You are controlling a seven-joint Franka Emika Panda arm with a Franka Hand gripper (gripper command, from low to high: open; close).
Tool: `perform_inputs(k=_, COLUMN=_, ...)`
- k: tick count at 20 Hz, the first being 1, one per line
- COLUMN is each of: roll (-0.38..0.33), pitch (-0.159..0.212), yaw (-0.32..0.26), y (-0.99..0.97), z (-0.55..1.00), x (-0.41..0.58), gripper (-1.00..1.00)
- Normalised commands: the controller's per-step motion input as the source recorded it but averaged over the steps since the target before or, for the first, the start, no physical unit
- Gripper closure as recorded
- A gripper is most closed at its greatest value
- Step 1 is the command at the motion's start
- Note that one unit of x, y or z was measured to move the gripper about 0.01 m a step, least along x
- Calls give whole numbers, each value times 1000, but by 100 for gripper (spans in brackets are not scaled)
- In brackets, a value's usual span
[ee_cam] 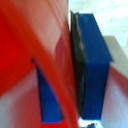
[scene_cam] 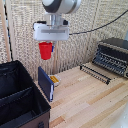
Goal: Kindly spot and seek the red cup placed ahead of you. Cautiously adjust your gripper towards the red cup, gripping it gently. Find the after-storage area of the caddy. Relocate the red cup in your grip over the rear portion and softly release it into the compartment.
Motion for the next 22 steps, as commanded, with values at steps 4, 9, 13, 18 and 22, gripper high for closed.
perform_inputs(k=4, roll=0, pitch=133, yaw=14, y=909, z=517, x=146, gripper=100)
perform_inputs(k=9, roll=-11, pitch=107, yaw=4, y=910, z=393, x=200, gripper=100)
perform_inputs(k=13, roll=-83, pitch=28, yaw=-3, y=793, z=118, x=426, gripper=100)
perform_inputs(k=18, roll=-173, pitch=-16, yaw=-18, y=657, z=-114, x=501, gripper=100)
perform_inputs(k=22, roll=-233, pitch=-39, yaw=0, y=630, z=-167, x=333, gripper=100)
